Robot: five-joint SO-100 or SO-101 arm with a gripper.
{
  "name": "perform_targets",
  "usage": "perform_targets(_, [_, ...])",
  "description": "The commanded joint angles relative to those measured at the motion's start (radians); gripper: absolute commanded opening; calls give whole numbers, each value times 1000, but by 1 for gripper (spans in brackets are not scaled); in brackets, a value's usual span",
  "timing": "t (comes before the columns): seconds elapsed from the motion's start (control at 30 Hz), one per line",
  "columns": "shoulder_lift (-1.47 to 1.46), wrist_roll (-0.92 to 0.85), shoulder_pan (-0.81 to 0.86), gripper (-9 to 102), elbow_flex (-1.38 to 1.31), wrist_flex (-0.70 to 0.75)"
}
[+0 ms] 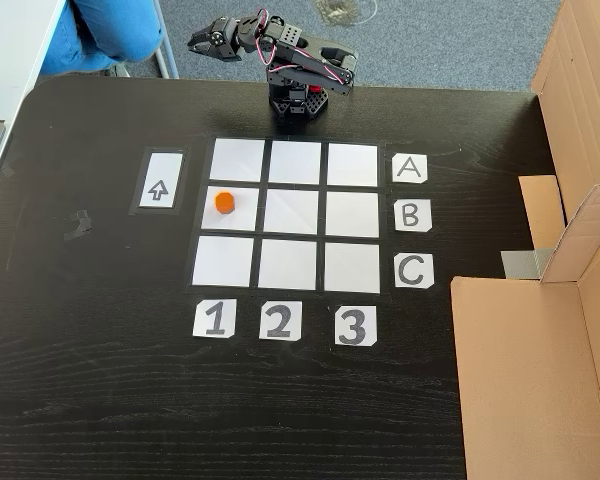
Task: Pick up the round, orange token and place it in the grid on square B1.
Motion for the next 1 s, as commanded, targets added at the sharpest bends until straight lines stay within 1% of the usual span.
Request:
perform_targets(0.0, [8, -6, 64, 0, 3, 2])
perform_targets(0.97, [8, -6, 58, 0, 0, 14])
